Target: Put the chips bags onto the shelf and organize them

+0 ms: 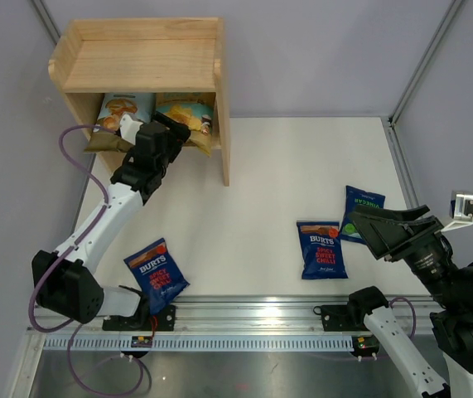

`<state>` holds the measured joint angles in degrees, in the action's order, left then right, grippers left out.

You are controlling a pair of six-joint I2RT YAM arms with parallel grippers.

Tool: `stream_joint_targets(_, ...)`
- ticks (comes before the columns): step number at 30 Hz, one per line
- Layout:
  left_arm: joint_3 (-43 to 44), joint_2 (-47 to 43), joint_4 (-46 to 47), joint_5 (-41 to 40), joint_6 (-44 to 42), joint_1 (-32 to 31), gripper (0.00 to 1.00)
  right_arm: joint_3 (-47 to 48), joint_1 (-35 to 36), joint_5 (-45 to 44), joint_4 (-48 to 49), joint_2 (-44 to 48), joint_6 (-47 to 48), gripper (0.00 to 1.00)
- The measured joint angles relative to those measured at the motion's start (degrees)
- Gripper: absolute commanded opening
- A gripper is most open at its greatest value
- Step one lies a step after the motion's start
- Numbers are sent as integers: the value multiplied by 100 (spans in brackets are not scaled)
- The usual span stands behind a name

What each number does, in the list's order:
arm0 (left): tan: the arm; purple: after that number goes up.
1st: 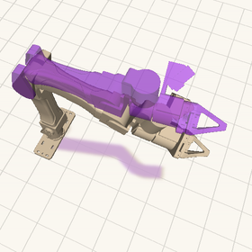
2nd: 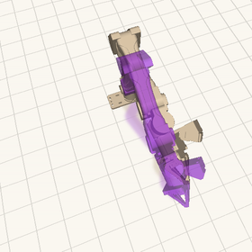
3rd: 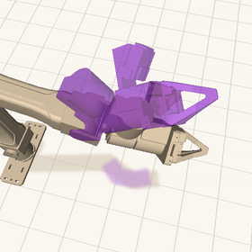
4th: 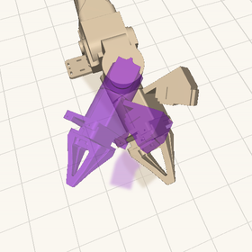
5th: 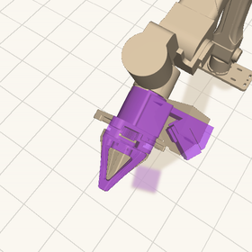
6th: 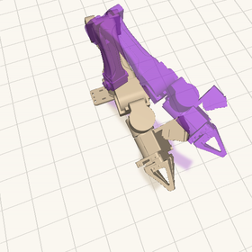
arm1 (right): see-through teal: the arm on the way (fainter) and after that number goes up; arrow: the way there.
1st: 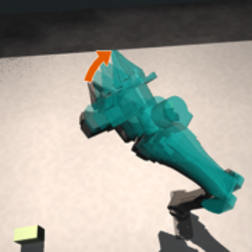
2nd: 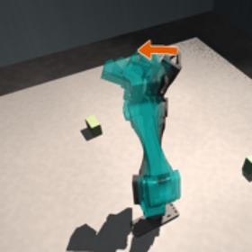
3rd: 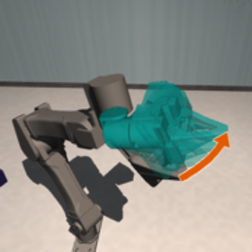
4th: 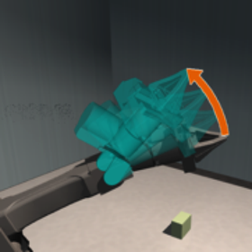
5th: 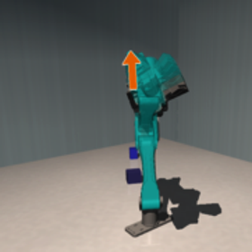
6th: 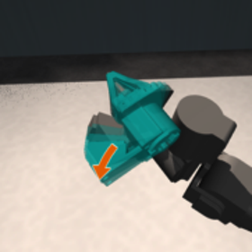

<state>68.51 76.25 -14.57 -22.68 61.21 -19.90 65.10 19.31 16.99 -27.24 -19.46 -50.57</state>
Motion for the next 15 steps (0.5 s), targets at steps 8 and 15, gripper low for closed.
stream_joint_targets(8, 39, 483, -33, 166, -13, -4, 99, -20, 0, 13, 13, 0, 0, 93)
stream_joint_targets(15, 166, 551, -74, 313, -382, 7, 99, -103, 0, 24, 81, 11, -7, 93)
